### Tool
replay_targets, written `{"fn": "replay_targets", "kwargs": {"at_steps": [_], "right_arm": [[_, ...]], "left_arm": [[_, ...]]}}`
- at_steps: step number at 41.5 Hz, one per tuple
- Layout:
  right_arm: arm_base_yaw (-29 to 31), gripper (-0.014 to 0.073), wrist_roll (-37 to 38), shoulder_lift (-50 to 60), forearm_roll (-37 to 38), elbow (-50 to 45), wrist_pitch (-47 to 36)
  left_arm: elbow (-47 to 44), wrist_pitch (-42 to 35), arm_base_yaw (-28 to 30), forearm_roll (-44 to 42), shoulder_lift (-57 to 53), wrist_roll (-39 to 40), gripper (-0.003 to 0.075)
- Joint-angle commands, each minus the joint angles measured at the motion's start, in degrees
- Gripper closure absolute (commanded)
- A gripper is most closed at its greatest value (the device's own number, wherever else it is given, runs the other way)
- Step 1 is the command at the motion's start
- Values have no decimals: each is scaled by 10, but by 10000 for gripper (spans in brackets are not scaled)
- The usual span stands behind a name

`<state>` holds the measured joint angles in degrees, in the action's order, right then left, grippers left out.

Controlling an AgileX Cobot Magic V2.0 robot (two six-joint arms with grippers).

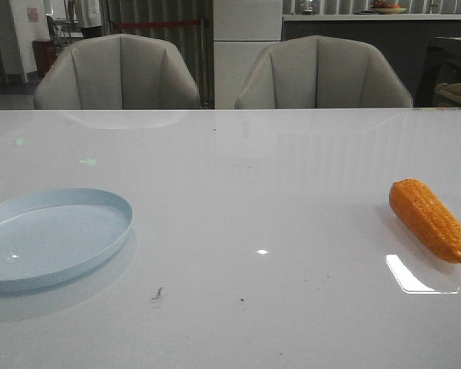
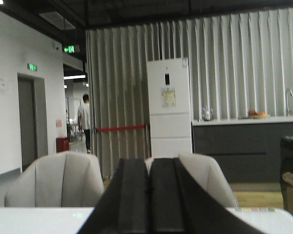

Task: Place corn on plate with both arms

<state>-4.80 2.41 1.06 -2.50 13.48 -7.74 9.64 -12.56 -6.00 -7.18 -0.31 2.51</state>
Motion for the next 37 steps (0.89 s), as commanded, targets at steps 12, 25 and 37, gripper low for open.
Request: {"fn": "replay_targets", "kwargs": {"at_steps": [12, 25, 37], "right_arm": [[3, 527, 0, -244, -3, 251, 179], [3, 527, 0, -452, -3, 278, 176], [3, 522, 0, -561, -3, 278, 172]], "left_arm": [[232, 139, 0, -15, 172, 3, 623], [271, 141, 0, -15, 395, 3, 623], [271, 142, 0, -11, 508, 3, 620]]}}
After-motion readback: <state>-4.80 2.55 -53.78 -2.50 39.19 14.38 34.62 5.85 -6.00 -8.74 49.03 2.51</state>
